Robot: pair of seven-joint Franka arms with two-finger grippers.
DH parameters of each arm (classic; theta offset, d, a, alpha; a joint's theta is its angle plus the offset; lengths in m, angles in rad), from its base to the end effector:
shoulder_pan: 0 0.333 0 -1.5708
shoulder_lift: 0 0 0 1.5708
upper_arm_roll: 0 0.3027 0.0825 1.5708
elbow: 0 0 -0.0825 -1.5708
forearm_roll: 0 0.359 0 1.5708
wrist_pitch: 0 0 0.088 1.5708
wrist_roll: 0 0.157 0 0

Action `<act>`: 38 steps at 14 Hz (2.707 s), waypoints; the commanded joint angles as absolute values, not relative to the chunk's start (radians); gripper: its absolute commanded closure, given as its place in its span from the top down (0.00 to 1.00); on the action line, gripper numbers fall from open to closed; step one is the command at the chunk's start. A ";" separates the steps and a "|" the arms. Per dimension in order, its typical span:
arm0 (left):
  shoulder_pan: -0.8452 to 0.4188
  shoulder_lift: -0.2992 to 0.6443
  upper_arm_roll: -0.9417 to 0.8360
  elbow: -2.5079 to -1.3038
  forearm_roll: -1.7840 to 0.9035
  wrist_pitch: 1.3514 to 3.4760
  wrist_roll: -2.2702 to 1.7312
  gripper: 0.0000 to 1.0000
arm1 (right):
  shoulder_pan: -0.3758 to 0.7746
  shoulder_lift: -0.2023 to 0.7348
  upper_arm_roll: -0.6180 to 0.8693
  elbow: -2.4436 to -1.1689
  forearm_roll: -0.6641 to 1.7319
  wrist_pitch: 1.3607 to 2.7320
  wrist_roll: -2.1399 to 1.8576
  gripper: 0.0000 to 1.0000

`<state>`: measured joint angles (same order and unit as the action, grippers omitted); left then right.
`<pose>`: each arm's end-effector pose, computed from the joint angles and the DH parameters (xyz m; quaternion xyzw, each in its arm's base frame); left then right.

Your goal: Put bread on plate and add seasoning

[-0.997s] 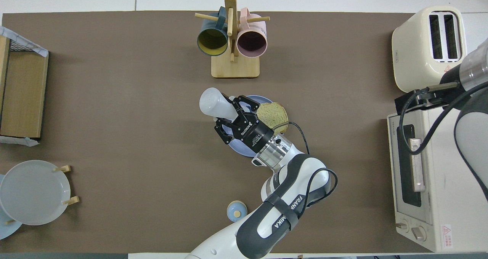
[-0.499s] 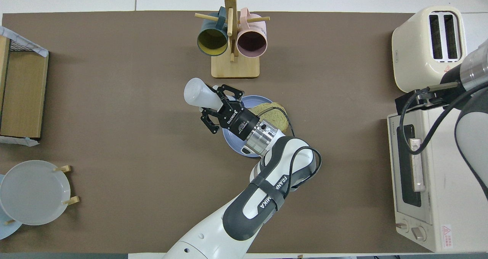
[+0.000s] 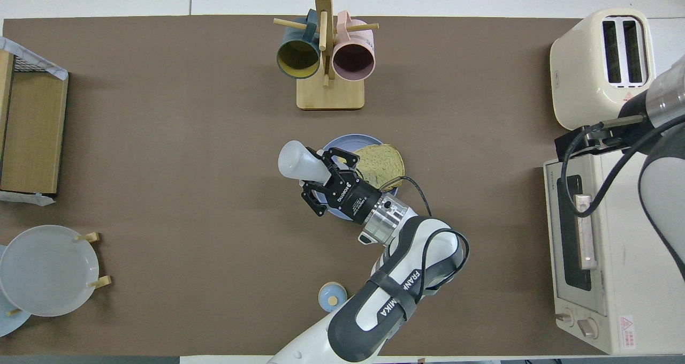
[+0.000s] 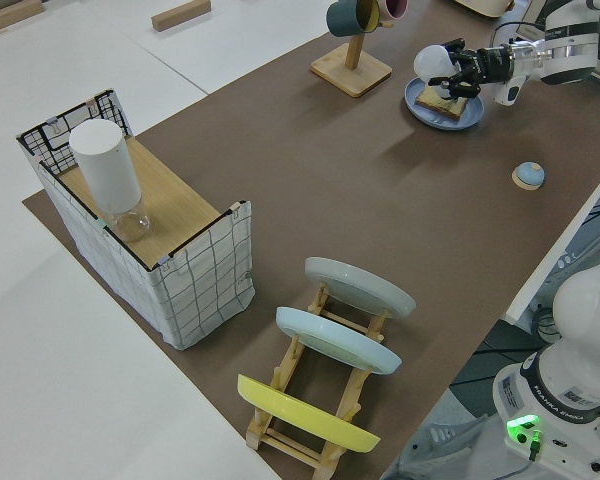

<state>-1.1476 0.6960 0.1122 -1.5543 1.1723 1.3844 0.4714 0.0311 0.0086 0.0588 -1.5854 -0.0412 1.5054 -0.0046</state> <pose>0.4297 -0.4378 0.2767 -0.4466 0.5987 0.1739 0.6417 0.5182 0.0399 0.5451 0.9977 0.0468 -0.0434 0.0222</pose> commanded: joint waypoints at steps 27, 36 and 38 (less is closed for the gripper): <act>-0.396 0.210 0.123 -2.154 0.218 3.253 -0.293 0.00 | 0.018 -0.002 0.064 -1.597 -0.049 1.511 -0.026 1.00; -0.368 0.448 0.127 -2.154 0.288 3.505 -0.273 0.00 | 0.025 -0.008 0.064 -1.601 -0.049 1.509 -0.023 1.00; -0.367 0.466 0.127 -2.151 0.291 3.505 -0.273 0.01 | 0.025 -0.008 0.064 -1.601 -0.046 1.511 -0.023 1.00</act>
